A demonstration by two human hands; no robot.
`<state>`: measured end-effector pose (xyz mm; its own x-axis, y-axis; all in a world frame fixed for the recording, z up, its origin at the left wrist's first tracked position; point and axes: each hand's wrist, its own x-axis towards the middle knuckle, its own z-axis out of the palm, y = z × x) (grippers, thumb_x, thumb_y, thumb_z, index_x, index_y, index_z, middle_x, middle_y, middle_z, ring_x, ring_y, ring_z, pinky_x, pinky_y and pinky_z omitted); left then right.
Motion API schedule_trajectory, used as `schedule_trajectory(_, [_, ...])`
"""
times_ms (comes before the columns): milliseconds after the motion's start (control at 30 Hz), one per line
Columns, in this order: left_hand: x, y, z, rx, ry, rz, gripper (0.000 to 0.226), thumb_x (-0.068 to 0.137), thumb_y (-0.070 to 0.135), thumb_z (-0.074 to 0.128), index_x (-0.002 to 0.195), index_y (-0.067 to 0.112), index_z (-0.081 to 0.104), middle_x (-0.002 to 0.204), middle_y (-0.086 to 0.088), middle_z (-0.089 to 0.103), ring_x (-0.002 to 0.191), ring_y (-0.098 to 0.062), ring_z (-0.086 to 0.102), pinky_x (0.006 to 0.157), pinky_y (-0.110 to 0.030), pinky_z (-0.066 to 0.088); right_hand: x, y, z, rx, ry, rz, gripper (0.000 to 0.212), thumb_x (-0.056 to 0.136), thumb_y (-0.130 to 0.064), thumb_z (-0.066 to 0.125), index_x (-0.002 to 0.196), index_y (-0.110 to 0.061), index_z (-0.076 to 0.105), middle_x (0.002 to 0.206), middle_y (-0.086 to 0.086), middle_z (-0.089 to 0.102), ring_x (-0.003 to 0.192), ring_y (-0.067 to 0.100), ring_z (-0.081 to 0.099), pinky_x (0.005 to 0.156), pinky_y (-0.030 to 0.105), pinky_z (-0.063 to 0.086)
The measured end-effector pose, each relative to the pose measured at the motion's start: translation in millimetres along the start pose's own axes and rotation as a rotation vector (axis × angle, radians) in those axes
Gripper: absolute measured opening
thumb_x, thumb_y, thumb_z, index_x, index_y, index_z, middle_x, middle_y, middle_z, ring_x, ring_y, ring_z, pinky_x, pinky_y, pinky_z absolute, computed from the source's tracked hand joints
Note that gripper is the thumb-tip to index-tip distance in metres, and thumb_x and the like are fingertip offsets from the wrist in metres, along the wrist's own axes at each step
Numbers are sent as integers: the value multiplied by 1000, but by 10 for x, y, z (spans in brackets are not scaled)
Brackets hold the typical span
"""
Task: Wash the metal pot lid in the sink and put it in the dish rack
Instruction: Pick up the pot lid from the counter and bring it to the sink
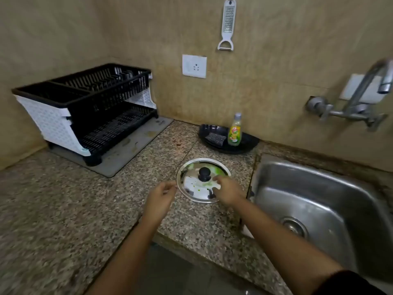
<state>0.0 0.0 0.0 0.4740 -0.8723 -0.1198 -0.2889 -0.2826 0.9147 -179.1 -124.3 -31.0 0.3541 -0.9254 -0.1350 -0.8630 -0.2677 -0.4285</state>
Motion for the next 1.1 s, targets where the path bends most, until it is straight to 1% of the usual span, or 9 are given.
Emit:
schedule_trajectory(100, [75,-33,-30,-58,-12,-41,20,93,29,55,109,22,64,104,4,61,99,-15,57,82,-29,42,220,-141,-10,-164,14,-32,46,91,-30,49,135,-22,40,134,13,50,123,34,43,96,41,43])
schedule_trajectory(267, [199,-120,-27,-137,1,-54,12,93,23,56,87,30,64,104,12,59,105,-11,53,86,-27,39,583,-300,16,-375,-98,-131,51,93,-27,48,142,-22,34,145,10,41,131,32,36,105,44,37])
schedule_trajectory(333, [231,-157,-18,-144,1,-59,13,93,22,55,96,23,67,113,9,59,105,-8,53,89,-27,40,694,-312,37,-419,-127,-156,56,89,-21,54,142,-23,36,143,11,42,130,33,38,104,45,37])
schedule_trajectory(433, [226,-169,0,-148,32,-71,15,93,22,54,103,20,66,111,9,58,102,-7,53,88,-25,39,789,-309,56,-445,-111,-190,59,85,-15,59,140,-21,40,138,12,47,125,33,43,96,42,42])
schedule_trajectory(600, [295,-150,56,-148,98,-127,22,93,20,53,112,16,65,112,4,59,104,-14,54,88,-27,40,763,-245,77,-381,-85,-261,49,90,-13,51,137,-16,40,132,18,46,123,36,41,93,42,42])
schedule_trajectory(767, [399,-1,292,-229,135,-177,31,96,24,47,125,15,55,118,-1,57,109,-20,54,91,-31,41,466,-33,-230,-113,116,-338,40,91,-19,52,130,-25,45,132,10,45,123,30,36,100,37,36])
schedule_trajectory(833, [405,94,473,-301,69,-213,30,97,30,44,119,16,59,120,-3,62,108,-21,59,94,-34,46,287,117,-412,-42,179,-328,40,91,-19,54,129,-27,47,131,6,45,122,26,36,100,33,35])
schedule_trajectory(933, [358,318,812,-456,-92,-238,31,99,33,39,107,18,66,104,0,71,92,-16,67,78,-30,51,63,406,-638,21,224,-257,41,89,-19,58,128,-27,49,130,5,47,123,25,36,101,28,32])
schedule_trajectory(1100, [306,775,1597,-528,-337,-266,29,98,25,43,113,11,63,103,-8,71,85,-21,69,65,-28,56,-182,1188,-1034,74,289,-89,41,86,-18,61,125,-27,53,130,4,52,125,26,37,101,29,32])
